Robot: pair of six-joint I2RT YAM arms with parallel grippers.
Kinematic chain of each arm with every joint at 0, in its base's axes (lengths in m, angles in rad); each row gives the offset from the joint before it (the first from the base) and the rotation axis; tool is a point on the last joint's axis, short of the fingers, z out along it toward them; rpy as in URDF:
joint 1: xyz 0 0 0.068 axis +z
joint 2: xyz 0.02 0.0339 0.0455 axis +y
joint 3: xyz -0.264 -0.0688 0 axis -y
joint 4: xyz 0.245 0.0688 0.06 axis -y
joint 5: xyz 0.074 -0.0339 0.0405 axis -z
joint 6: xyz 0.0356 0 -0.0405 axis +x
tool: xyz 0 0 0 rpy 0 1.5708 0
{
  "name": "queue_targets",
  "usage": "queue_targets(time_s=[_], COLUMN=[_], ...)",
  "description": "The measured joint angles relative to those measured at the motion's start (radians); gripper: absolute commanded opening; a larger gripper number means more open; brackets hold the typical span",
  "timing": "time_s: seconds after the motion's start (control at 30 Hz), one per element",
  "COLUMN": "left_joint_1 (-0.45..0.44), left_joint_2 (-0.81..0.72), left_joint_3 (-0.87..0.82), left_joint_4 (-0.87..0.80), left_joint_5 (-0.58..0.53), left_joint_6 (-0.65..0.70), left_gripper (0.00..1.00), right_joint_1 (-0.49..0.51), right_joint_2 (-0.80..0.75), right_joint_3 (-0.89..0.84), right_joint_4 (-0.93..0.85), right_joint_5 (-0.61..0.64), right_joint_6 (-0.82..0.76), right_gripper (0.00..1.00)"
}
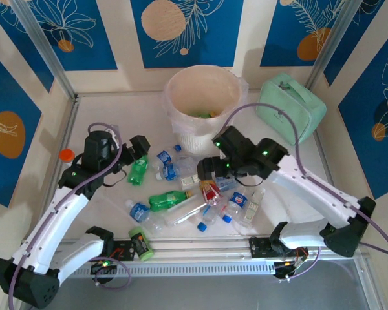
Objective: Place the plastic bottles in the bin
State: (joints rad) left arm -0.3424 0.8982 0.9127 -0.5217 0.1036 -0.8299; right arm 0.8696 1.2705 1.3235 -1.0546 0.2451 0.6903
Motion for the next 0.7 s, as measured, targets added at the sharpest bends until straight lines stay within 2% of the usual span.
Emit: queue_targets(time_s=[0.3, 0.47, 0.7], left_joint_1=[0.0, 0.0, -0.002], left_joint_2=[-0.053, -0.044, -0.031], left_joint_3=[-0.079, -0.084, -0.083], left_joint_4=[0.006, 0.002, -0.03], left_joint_5=[0.037, 0.069, 0.115], left_joint_6=[-0.06, -0.042, 0.0], left_gripper=[0.92, 0.87, 0.83], right_joint_1=[0.041, 0.041, 0.041], right_joint_2=[0.095, 0.13, 0.212], right_joint_3=[-0.088, -0.13, -0.14], right_joint_4=[0.007, 0.044, 0.056], right_joint_5=[-0.01, -0.009, -0.003], right_joint_6=[0.037, 0.053, 0.09], right_gripper=[0.92, 0.87, 0.86])
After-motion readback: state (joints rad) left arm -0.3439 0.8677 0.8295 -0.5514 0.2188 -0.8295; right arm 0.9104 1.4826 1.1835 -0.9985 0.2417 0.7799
